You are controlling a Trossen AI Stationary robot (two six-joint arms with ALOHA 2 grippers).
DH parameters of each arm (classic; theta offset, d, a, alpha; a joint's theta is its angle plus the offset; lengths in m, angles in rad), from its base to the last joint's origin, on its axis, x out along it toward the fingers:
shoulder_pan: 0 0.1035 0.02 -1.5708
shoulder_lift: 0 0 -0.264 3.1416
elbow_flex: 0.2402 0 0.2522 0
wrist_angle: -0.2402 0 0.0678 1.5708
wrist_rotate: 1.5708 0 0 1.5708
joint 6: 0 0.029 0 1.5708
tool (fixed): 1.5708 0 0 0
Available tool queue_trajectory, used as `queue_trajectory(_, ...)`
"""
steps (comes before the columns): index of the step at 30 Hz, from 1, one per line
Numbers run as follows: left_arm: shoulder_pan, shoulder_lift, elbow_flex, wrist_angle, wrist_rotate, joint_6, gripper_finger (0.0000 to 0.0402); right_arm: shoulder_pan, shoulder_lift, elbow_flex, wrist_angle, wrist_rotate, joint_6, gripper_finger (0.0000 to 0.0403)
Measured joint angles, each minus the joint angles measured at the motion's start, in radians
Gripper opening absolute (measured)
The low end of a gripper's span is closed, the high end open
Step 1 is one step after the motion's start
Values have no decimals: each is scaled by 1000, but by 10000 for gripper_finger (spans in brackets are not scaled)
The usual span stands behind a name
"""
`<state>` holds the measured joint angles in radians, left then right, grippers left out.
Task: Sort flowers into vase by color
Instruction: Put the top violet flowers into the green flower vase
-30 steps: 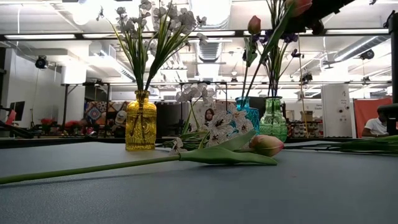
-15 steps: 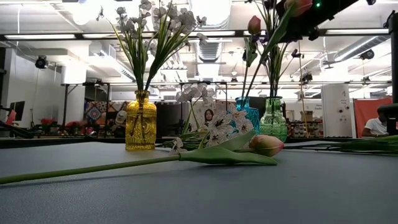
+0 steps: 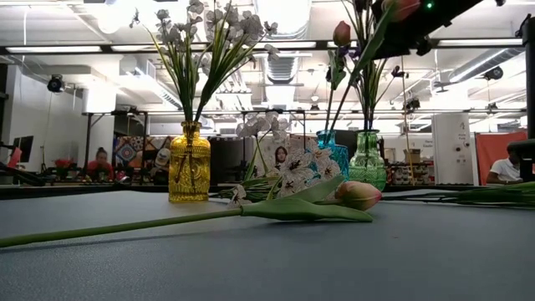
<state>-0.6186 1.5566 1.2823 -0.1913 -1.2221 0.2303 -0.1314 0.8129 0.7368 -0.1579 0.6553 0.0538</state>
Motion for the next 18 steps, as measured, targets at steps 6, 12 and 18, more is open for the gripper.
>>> queue_trajectory(6,0,1,0,-9,0,-8,164,0,-7,0,-52,0,46,181)
queue_trajectory(12,0,2,0,-9,0,-8,164,0,-7,0,-115,0,95,211)
queue_trajectory(18,0,2,0,-9,0,-8,164,0,-10,0,-179,-1,137,241)
